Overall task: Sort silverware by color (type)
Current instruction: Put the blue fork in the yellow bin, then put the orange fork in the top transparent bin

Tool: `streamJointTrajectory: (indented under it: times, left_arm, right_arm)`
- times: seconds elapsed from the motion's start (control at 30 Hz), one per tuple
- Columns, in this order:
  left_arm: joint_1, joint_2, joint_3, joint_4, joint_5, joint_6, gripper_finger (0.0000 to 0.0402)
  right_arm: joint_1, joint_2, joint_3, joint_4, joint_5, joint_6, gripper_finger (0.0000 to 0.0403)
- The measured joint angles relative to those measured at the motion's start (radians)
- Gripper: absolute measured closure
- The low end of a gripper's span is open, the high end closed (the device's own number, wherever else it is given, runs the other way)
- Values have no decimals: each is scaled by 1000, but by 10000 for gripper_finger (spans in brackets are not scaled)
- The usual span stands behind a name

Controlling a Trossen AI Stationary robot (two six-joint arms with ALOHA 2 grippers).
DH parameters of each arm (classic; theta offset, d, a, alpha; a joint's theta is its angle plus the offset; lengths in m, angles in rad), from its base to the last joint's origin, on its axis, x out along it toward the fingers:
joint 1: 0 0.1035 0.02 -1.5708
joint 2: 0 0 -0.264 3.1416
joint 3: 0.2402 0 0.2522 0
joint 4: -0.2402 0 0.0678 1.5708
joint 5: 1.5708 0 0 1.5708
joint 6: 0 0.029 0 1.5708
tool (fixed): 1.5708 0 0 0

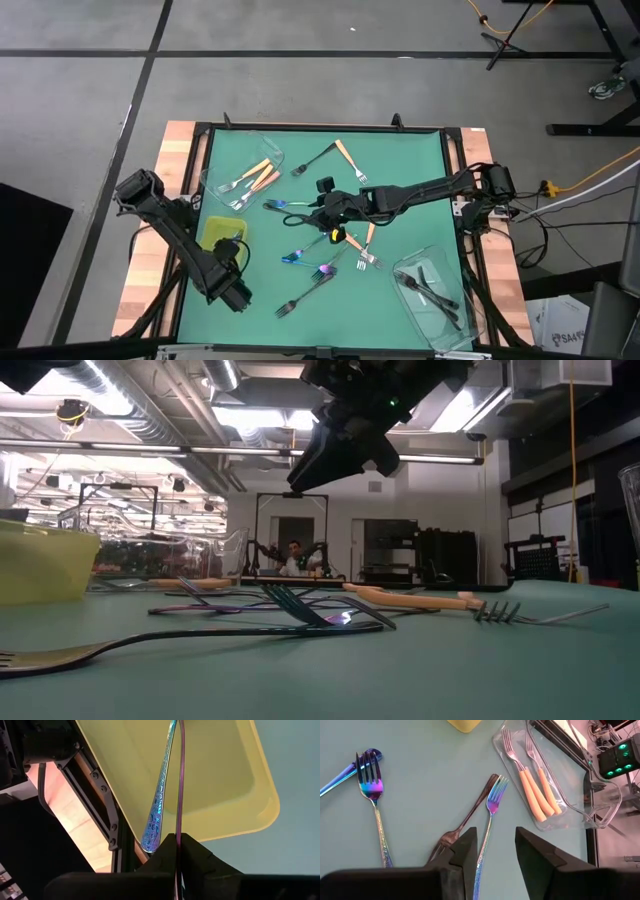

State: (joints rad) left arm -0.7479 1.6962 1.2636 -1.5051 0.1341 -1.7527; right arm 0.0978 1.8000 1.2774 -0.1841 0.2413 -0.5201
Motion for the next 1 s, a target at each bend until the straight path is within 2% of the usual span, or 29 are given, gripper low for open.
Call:
streamJointTrajectory:
  times: [0.23,0.6,1.0]
  left_arm:
    - [0,0,0,2,1,0,393]
    - [0,0,0,3,1,-2,326]
    - [0,0,0,4,-25,-1,324]
  right_arm:
    - [0,0,0,0,0,0,278]
    - [0,0,0,0,0,0,278]
    - [0,1,0,0,0,0,278]
